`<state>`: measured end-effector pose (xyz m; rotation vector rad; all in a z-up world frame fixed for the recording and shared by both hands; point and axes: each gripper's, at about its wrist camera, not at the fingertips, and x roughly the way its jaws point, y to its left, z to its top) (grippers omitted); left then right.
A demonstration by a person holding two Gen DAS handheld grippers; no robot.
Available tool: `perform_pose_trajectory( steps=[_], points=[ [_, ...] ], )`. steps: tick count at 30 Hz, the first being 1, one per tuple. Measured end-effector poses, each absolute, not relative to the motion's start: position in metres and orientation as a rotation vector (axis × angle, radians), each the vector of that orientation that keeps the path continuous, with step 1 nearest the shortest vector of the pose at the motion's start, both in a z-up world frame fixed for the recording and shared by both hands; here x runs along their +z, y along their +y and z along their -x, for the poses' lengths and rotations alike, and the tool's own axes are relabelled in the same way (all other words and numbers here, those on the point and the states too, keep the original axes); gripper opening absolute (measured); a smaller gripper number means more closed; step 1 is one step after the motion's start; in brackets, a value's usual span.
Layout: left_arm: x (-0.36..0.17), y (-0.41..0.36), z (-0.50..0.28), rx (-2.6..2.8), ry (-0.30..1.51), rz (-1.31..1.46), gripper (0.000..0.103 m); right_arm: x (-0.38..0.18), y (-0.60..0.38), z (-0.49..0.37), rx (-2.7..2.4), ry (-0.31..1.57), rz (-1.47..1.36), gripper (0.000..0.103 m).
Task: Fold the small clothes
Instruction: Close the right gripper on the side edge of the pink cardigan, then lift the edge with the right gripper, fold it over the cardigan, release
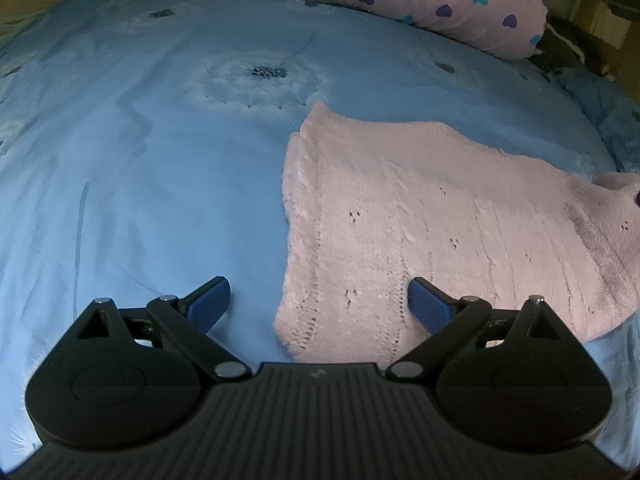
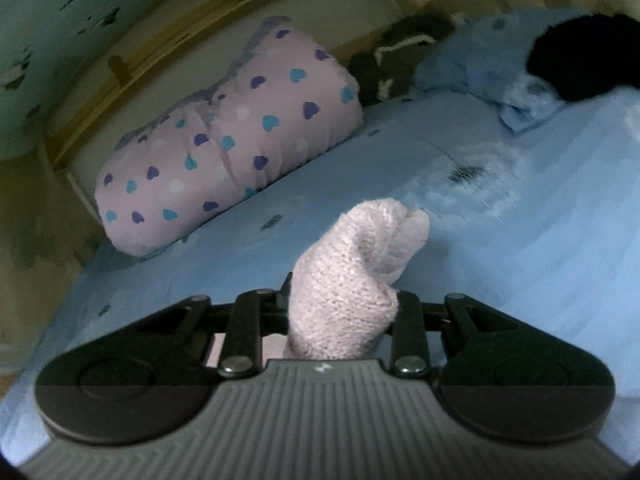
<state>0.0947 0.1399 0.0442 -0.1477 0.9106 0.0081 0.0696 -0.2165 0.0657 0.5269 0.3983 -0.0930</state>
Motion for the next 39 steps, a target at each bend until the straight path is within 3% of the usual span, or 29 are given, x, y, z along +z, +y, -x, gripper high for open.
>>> perform_pose_trajectory(
  steps=[11, 23, 33, 39],
  points=[
    [0.051, 0.167, -0.095, 0.092, 0.889, 0.199, 0.098, 0.093, -0.152, -0.084, 0.048, 0.377, -0.317, 0.03],
    [0.053, 0.185, -0.092, 0.125, 0.886, 0.249, 0.098, 0.057, -0.072, -0.102, 0.206, 0.495, -0.068, 0.027],
    [0.059, 0.201, -0.086, 0.158, 0.859, 0.284, 0.098, 0.086, -0.035, -0.093, 0.222, 0.355, 0.051, 0.025],
    [0.06, 0.212, -0.083, 0.189, 0.848, 0.295, 0.098, 0.058, 0.006, -0.076, 0.419, 0.392, 0.157, 0.025]
  ],
)
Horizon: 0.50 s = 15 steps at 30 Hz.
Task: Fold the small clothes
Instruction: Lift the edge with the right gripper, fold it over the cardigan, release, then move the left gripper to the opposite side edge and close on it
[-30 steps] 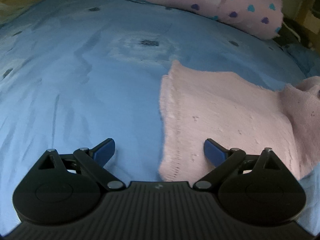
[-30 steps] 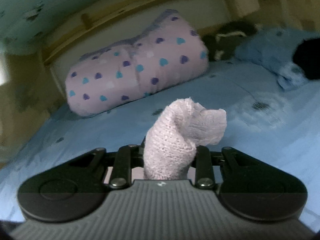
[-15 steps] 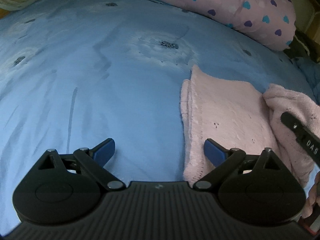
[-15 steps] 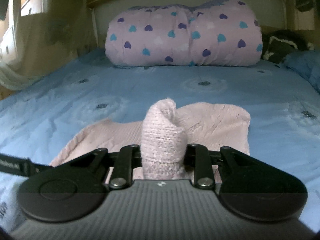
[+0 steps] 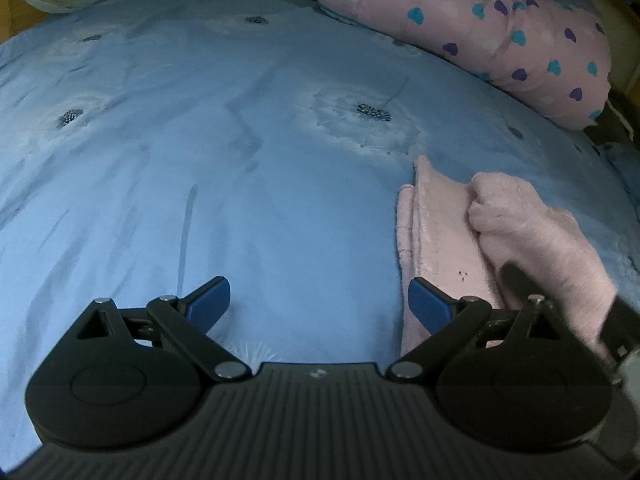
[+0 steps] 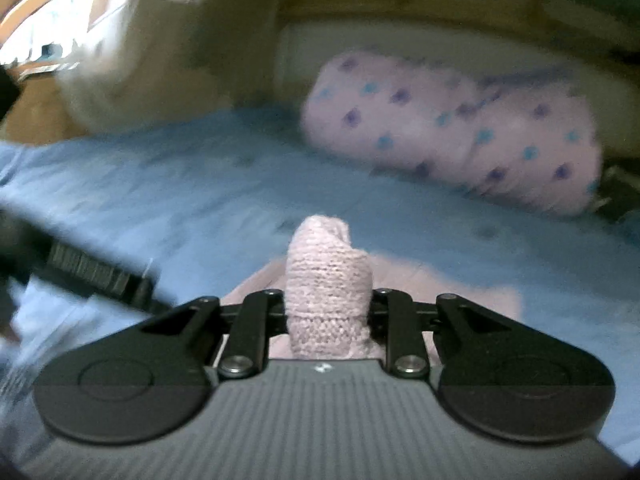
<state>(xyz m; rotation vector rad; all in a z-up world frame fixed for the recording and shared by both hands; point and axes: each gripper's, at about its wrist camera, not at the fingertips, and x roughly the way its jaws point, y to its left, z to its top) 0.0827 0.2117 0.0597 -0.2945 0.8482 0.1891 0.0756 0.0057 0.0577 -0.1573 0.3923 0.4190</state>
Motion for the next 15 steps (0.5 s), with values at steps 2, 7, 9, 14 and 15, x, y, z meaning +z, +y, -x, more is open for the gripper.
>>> perform_pose_trajectory(
  steps=[2, 7, 9, 14, 15],
  points=[
    [0.06, 0.213, -0.082, 0.188, 0.847, 0.298, 0.098, 0.045, 0.007, -0.074, 0.437, 0.43, 0.143, 0.026],
    [0.063, 0.212, -0.081, 0.17, 0.824, 0.313, 0.098, 0.049, -0.003, -0.069, 0.48, 0.45, 0.074, 0.044],
    [0.064, 0.21, -0.079, 0.15, 0.811, 0.325, 0.098, 0.054, -0.008, -0.067, 0.51, 0.469, 0.033, 0.049],
    [0.071, 0.198, -0.078, 0.083, 0.762, 0.348, 0.098, 0.063, -0.022, -0.051, 0.557, 0.484, 0.019, 0.05],
    [0.073, 0.193, -0.078, 0.07, 0.752, 0.349, 0.098, 0.067, -0.027, -0.047, 0.568, 0.487, 0.012, 0.05]
  ],
)
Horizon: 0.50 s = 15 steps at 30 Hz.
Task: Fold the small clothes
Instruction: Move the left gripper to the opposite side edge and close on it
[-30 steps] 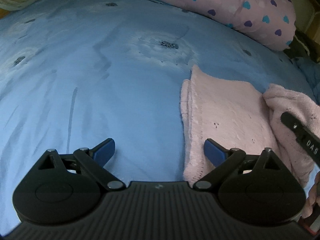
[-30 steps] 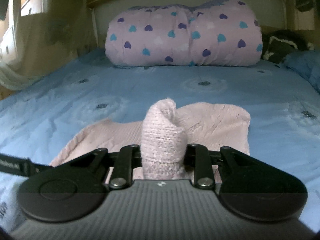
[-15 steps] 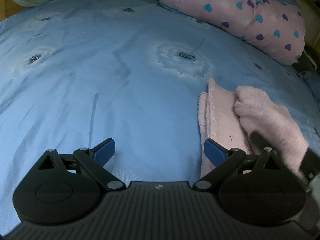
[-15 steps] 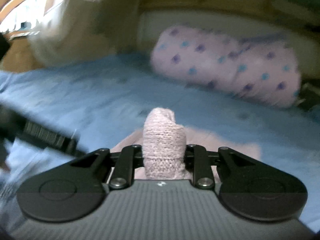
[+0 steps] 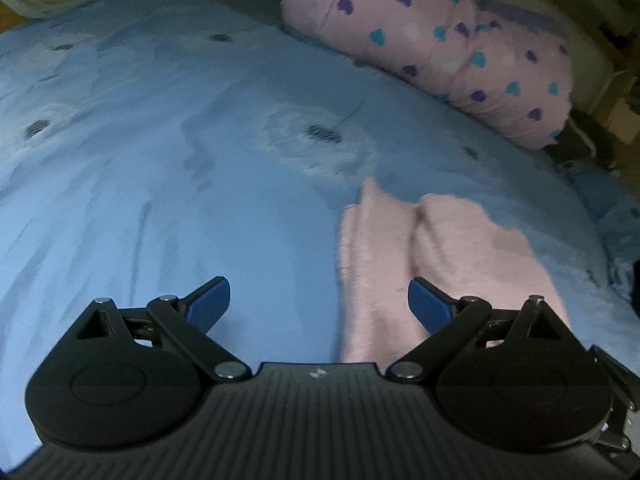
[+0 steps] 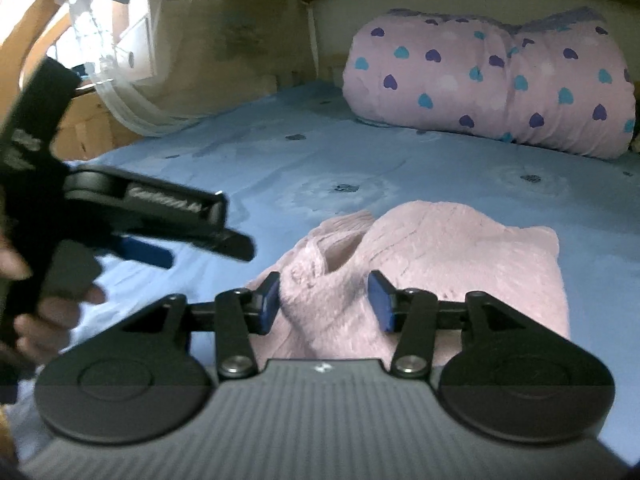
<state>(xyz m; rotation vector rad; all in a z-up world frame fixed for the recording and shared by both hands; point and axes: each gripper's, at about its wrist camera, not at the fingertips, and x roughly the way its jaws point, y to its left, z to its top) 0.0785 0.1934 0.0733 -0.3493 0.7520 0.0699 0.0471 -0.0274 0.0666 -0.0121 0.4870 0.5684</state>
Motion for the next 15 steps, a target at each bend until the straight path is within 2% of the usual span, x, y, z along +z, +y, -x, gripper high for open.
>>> perform_pose_trajectory(
  steps=[7, 9, 15],
  points=[
    [0.085, 0.149, -0.081, -0.07, 0.684, 0.301, 0.098, 0.086, -0.076, -0.039, 0.546, 0.489, -0.047, 0.053],
    [0.086, 0.136, -0.084, -0.102, 0.68, 0.295, 0.098, 0.087, -0.09, -0.04, 0.524, 0.489, -0.065, 0.057],
    [0.079, 0.105, -0.099, -0.126, 0.688, 0.26, 0.098, 0.078, -0.131, -0.054, 0.427, 0.492, -0.114, 0.058]
  ],
)
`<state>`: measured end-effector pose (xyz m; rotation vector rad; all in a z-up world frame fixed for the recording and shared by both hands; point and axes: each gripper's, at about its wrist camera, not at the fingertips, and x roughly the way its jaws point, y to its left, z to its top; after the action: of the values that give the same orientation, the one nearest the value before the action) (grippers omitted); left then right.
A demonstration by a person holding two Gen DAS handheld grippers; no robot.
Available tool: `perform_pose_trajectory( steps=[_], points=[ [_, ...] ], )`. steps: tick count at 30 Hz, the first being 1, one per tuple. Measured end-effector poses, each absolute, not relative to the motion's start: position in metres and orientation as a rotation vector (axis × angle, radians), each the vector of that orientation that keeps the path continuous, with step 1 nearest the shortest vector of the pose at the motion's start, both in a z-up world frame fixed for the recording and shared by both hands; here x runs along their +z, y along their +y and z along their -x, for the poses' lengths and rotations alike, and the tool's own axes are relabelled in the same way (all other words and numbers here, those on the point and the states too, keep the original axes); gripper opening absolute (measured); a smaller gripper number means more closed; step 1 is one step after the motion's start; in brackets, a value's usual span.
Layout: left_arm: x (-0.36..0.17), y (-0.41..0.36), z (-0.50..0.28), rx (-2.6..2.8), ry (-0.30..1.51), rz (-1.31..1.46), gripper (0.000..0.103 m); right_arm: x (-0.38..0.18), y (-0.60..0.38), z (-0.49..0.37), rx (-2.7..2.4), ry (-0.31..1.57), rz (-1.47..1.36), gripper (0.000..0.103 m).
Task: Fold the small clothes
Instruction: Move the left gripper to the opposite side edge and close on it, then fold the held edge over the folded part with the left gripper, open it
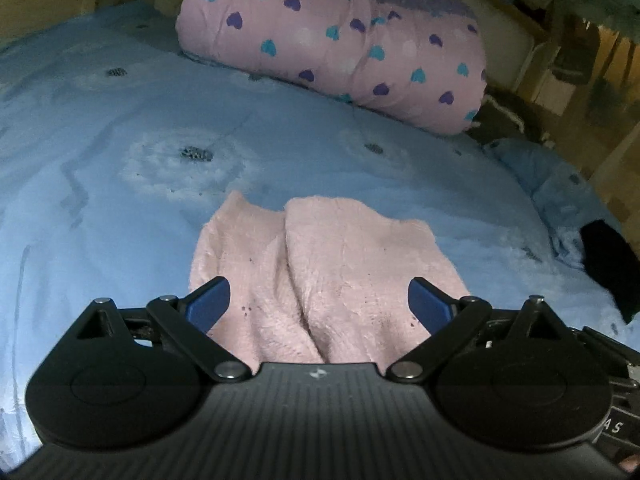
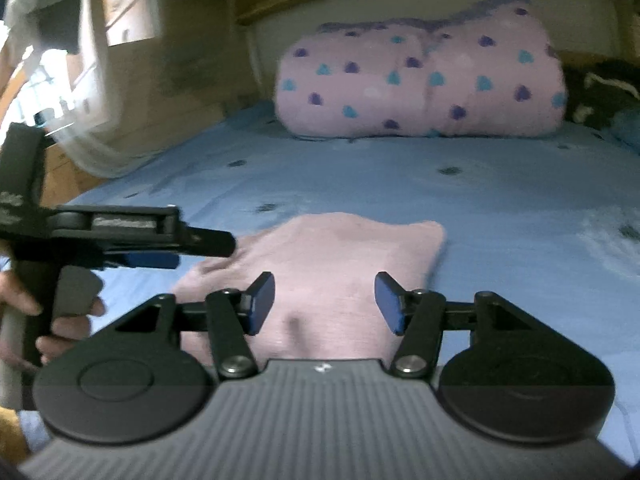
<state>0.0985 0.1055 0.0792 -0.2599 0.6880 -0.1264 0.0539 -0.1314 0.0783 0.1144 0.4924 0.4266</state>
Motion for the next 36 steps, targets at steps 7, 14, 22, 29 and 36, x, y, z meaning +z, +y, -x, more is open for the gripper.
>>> perform_pose_trajectory(
  steps=[7, 14, 22, 29, 36],
  points=[
    [0.06, 0.1, -0.126, -0.097, 0.721, 0.237, 0.094, 0.049, -0.159, -0.067, 0.391, 0.527, -0.193, 0.058],
    [0.047, 0.084, -0.122, -0.148, 0.694, 0.223, 0.059, 0.043, -0.168, -0.067, 0.389, 0.536, -0.231, 0.059],
    [0.062, 0.091, -0.107, -0.157, 0.56, 0.259, 0.021, 0.041, -0.17, -0.064, 0.377, 0.524, -0.256, 0.059],
    [0.081, 0.132, -0.089, -0.027, 0.48, 0.231, 0.021, 0.043, -0.171, -0.06, 0.36, 0.502, -0.242, 0.059],
    [0.049, 0.179, -0.094, -0.031, 0.643, 0.354, 0.028, 0.04, -0.165, -0.061, 0.375, 0.517, -0.229, 0.059]
  ],
)
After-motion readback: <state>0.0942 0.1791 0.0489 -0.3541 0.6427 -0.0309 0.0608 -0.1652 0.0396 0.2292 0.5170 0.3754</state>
